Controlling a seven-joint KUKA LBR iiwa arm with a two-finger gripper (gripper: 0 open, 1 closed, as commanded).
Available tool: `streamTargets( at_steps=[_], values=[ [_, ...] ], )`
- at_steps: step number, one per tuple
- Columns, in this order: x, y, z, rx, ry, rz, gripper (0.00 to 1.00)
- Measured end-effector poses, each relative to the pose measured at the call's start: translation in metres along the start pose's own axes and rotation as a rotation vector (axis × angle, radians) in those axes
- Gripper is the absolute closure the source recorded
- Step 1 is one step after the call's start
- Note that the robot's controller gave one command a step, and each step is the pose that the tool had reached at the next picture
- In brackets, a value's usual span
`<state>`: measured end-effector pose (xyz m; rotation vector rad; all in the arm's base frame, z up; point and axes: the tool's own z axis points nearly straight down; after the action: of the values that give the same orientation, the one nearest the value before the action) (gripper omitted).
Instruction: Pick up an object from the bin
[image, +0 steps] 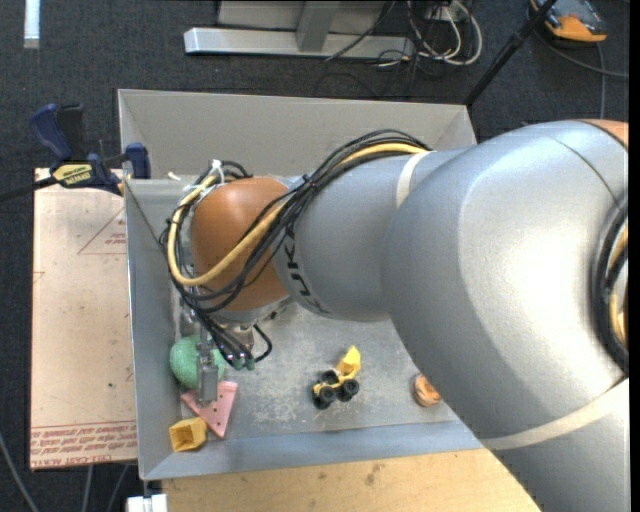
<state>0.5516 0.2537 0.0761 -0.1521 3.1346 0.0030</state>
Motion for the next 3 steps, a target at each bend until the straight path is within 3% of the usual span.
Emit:
streamTargets(
  at_steps=[1, 3],
  values=[
    [0.0182, 0.0009, 0.0055, 0.0, 0.001, 0.361, 1.0],
    [0.0193, 0.0004, 0.0024, 0.003, 0.005, 0.362, 1.0]
  ],
)
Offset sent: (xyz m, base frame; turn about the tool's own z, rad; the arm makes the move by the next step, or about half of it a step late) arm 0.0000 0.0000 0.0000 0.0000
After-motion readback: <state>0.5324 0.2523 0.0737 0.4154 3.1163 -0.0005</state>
